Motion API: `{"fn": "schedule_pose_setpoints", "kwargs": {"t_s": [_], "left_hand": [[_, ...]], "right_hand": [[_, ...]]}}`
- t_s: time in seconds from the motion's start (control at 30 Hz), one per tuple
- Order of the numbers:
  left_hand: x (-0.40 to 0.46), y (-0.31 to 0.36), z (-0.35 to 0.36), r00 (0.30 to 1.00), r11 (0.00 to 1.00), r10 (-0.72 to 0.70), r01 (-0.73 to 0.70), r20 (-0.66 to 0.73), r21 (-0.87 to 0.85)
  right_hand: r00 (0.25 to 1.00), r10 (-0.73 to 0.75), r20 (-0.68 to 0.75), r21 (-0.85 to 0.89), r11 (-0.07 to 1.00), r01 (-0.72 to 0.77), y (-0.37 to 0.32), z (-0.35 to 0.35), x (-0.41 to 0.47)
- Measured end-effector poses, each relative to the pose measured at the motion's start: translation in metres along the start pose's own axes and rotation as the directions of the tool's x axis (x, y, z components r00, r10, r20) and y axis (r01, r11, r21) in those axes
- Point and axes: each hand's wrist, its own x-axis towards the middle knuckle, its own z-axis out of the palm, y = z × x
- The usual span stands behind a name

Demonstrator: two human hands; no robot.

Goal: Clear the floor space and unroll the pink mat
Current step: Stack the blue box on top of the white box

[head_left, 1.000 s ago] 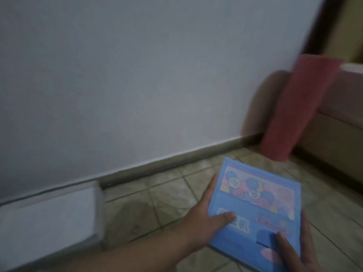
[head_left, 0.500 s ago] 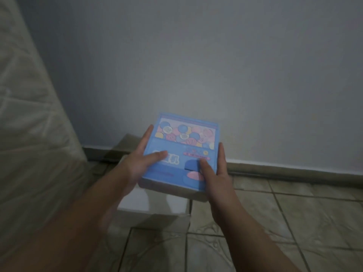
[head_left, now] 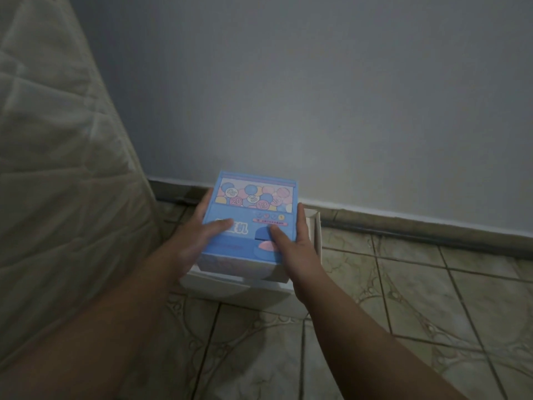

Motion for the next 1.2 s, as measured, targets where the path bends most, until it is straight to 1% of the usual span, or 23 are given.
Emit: {"fn": "schedule_pose_setpoints", "kwargs": {"t_s": [0.23, 0.37, 0.53, 0.7, 0.77, 0.87, 0.93, 1.03, 1.07, 1.1, 1.13, 1.2], "left_hand": [[0.023, -0.007, 0.013, 1.000, 0.996, -0.025, 0.024, 0.013, 0.086], [0.027, -0.018, 0.015, 1.000, 0.993, -0.031, 0.030, 0.001, 0.114], [0.024, -0.026, 0.011, 0.996, 0.987, -0.086, 0.083, 0.010, 0.137], [0.025, -0.028, 0.012, 0.995, 0.974, -0.093, 0.096, -0.022, 0.204], [0.025, -0.027, 0.014, 0.996, 0.969, -0.086, 0.087, -0.015, 0.233], [0.032, -0.023, 0.011, 0.992, 0.969, -0.123, 0.122, -0.011, 0.213], [0.038, -0.021, 0.007, 0.986, 0.967, -0.168, 0.165, -0.002, 0.192], [0.042, -0.010, 0.013, 0.964, 0.945, -0.233, 0.256, -0.129, 0.205], [0.041, -0.005, 0.022, 0.956, 0.928, -0.245, 0.280, -0.164, 0.245], [0.039, -0.002, 0.033, 0.954, 0.897, -0.236, 0.286, -0.183, 0.337], [0.034, 0.003, 0.046, 0.958, 0.852, -0.227, 0.283, -0.176, 0.440], [0.014, 0.018, 0.083, 0.974, 0.731, -0.154, 0.224, -0.164, 0.645]], "right_hand": [[0.999, 0.041, -0.019, 0.006, 0.999, -0.041, 0.014, -0.009, 0.014], [0.996, 0.088, -0.003, -0.029, 0.996, -0.088, 0.022, -0.010, 0.018], [0.997, 0.080, 0.019, -0.129, 0.989, -0.077, 0.025, -0.008, 0.022], [0.996, 0.086, 0.024, -0.131, 0.988, -0.082, 0.027, -0.007, 0.025], [0.992, 0.123, 0.027, -0.090, 0.989, -0.121, 0.025, -0.008, 0.024], [0.975, 0.212, 0.064, 0.076, 0.973, -0.216, 0.020, -0.019, 0.018], [0.977, 0.210, 0.041, 0.138, 0.967, -0.213, 0.013, -0.036, 0.007], [0.983, 0.170, -0.069, 0.197, 0.968, -0.153, 0.008, -0.076, -0.021], [0.977, 0.183, -0.107, 0.187, 0.969, -0.161, 0.008, -0.091, -0.035], [0.968, 0.208, -0.141, 0.165, 0.969, -0.184, 0.009, -0.105, -0.052], [0.956, 0.240, -0.170, 0.144, 0.965, -0.217, 0.013, -0.119, -0.073], [0.916, 0.334, -0.221, 0.096, 0.943, -0.320, 0.020, -0.147, -0.123]]}}
